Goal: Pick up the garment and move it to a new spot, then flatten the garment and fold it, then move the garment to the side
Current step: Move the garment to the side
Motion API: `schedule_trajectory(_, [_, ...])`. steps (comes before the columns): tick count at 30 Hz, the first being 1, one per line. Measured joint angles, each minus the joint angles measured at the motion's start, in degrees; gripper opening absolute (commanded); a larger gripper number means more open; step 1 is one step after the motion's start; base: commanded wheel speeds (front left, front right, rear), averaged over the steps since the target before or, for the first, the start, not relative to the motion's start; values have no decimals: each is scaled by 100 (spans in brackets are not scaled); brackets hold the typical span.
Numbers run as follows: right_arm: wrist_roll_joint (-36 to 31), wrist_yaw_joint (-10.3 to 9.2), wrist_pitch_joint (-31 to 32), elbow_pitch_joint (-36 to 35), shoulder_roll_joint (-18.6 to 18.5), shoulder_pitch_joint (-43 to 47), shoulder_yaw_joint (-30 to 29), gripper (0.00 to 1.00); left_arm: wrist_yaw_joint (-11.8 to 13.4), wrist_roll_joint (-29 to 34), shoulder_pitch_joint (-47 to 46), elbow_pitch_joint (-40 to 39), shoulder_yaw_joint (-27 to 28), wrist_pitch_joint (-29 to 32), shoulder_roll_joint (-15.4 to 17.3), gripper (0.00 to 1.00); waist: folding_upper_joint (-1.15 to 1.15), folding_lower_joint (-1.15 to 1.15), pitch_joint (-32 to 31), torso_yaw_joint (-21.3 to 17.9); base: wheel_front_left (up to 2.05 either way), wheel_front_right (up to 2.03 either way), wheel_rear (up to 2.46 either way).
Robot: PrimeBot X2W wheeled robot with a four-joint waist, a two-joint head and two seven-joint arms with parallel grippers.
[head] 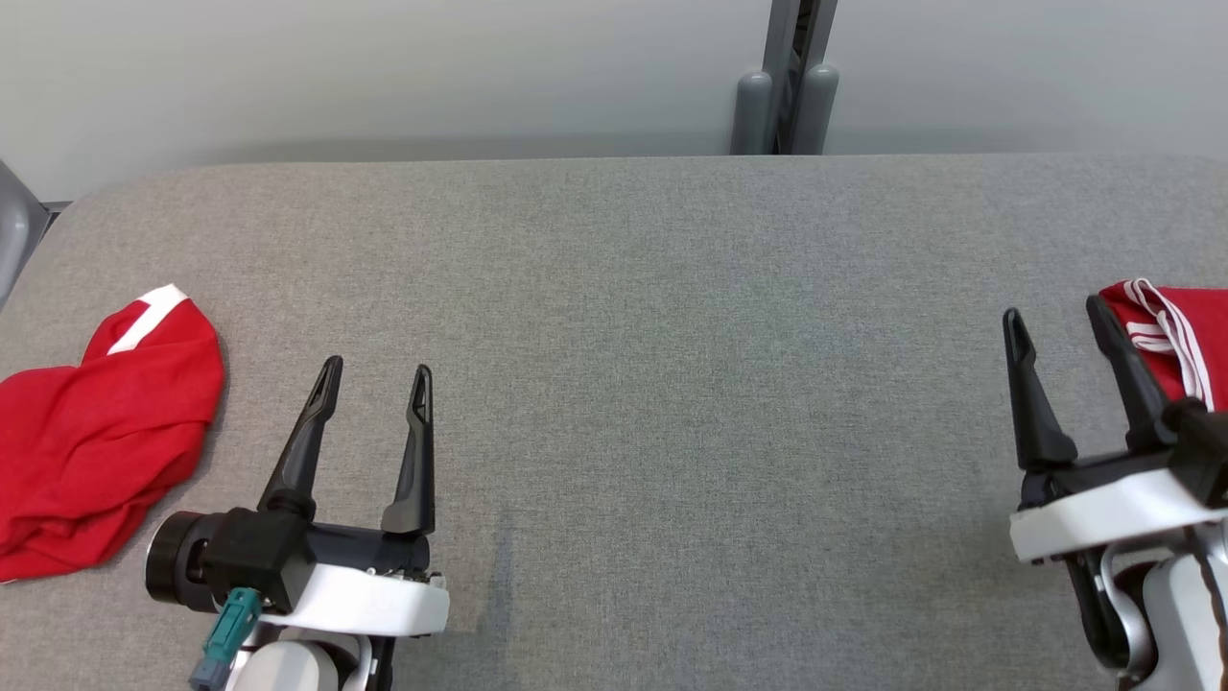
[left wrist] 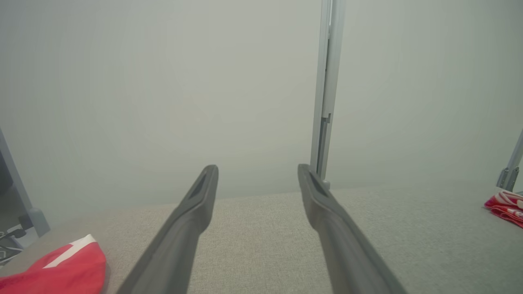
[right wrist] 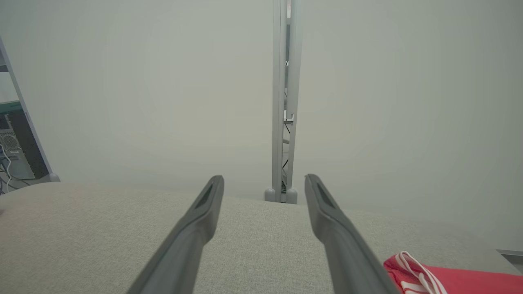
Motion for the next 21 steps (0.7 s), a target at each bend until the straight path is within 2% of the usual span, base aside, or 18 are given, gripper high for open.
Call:
schedule_trajectory(11, [-266, 0, -162, 11, 347, 446, -210, 100, -1, -22, 165, 229, -121, 0, -2, 100, 0, 0, -65, -11, 0, 0, 0])
schedule_trajectory(21, [-304, 0, -170, 70, 385, 452, -211, 100, 27, -63, 209, 324, -171, 0, -2, 100, 0, 0, -94, 20, 0, 0, 0])
